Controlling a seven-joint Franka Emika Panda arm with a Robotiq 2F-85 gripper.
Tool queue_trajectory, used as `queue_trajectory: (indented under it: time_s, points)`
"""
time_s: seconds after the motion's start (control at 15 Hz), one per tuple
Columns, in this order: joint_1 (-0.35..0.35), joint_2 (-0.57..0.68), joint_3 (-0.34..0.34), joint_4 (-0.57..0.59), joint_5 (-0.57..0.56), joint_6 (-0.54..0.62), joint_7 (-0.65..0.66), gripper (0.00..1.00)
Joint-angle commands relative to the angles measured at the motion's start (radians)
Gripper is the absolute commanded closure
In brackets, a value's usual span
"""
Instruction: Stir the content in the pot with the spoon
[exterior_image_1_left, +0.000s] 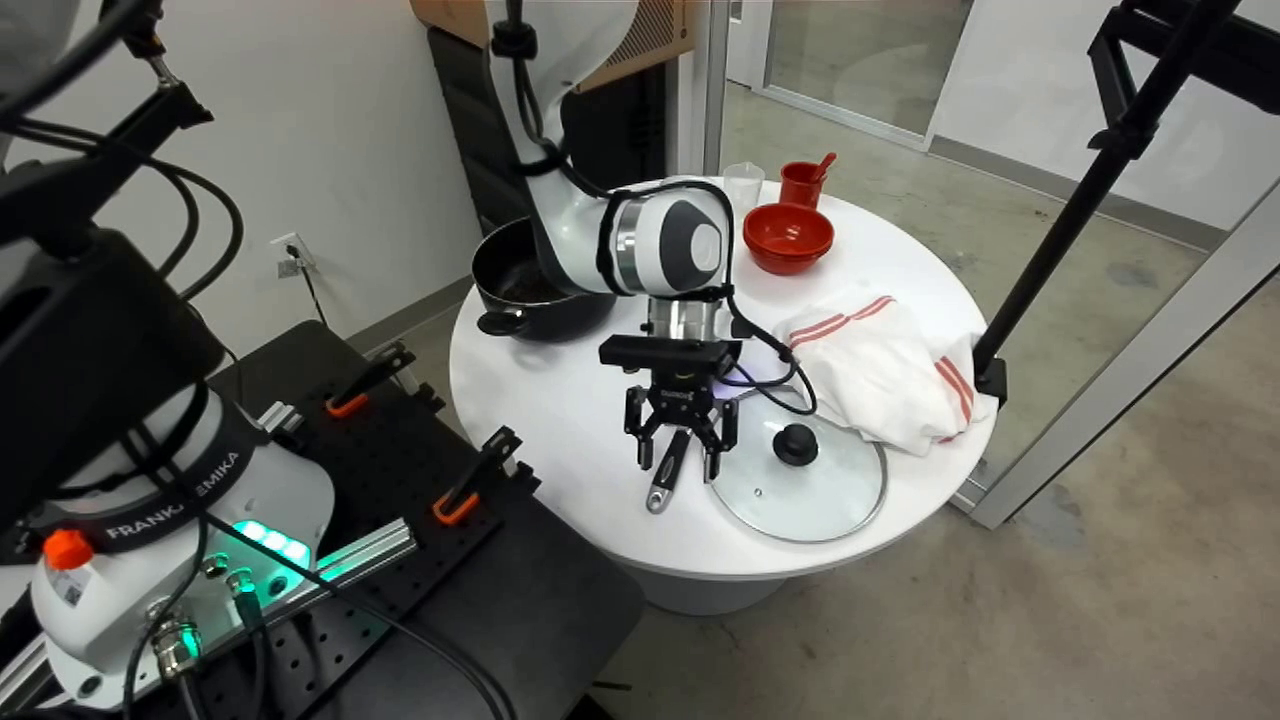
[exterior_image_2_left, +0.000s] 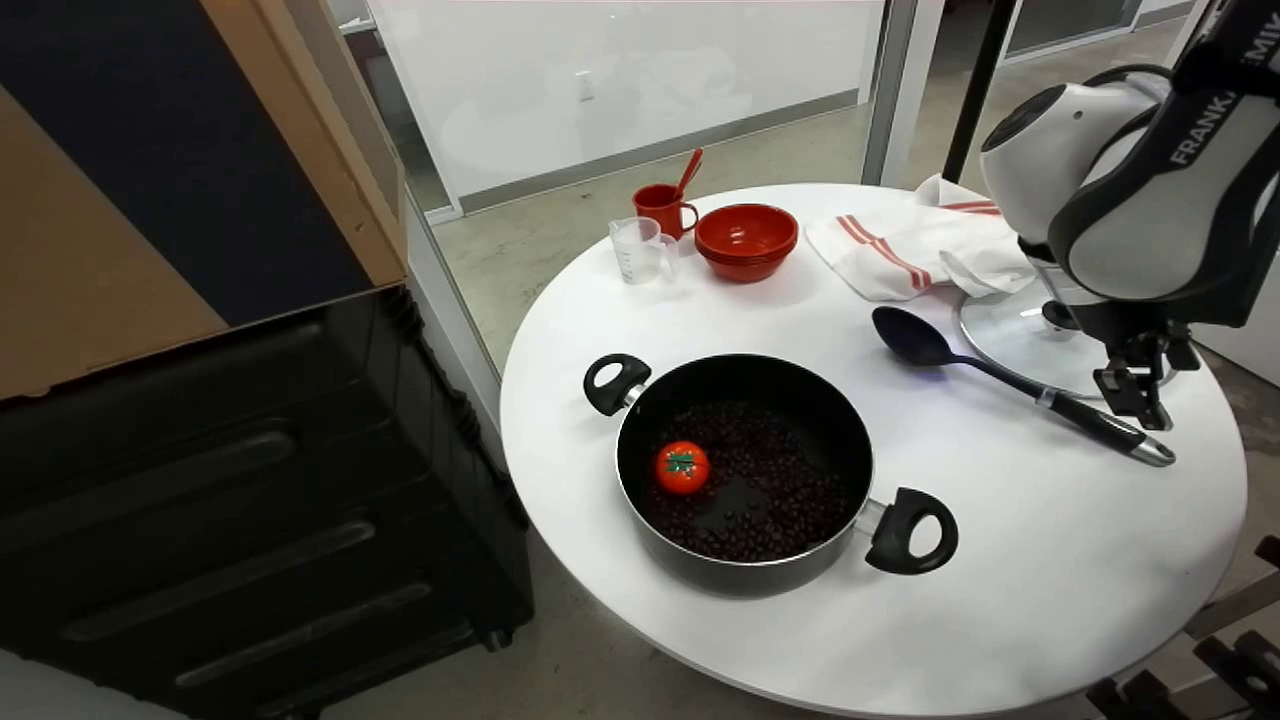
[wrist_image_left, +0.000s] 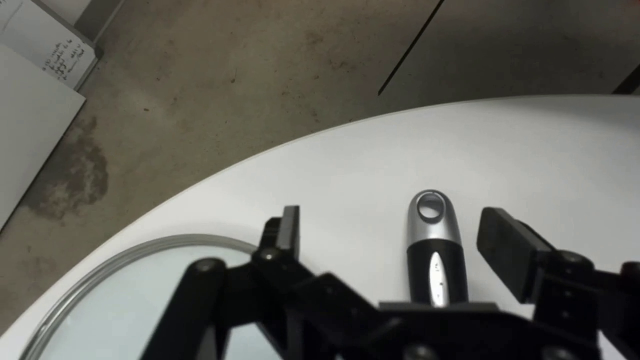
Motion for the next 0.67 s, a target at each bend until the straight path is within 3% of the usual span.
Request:
queue_trajectory:
  time_s: [0.0, 0.07, 0.13, 0.53, 0.6]
  points:
    - [0.058, -0.084, -0.009, -0.08, -0.048, 0.054, -0.004, 0.0]
    - [0.058, -0.123, 0.005, -0.113, -0.052, 0.073, -0.024, 0.0]
    - [0.038, -0.026, -0.001, -0.023, -0.021, 0.042, -0.01, 0.0]
    - [0.058, -0.179, 0.017, -0.152, -0.028, 0.129, -0.001, 0.0]
    - [0.066, -0.107, 0.008, -0.088, -0.027, 0.09, -0.007, 0.0]
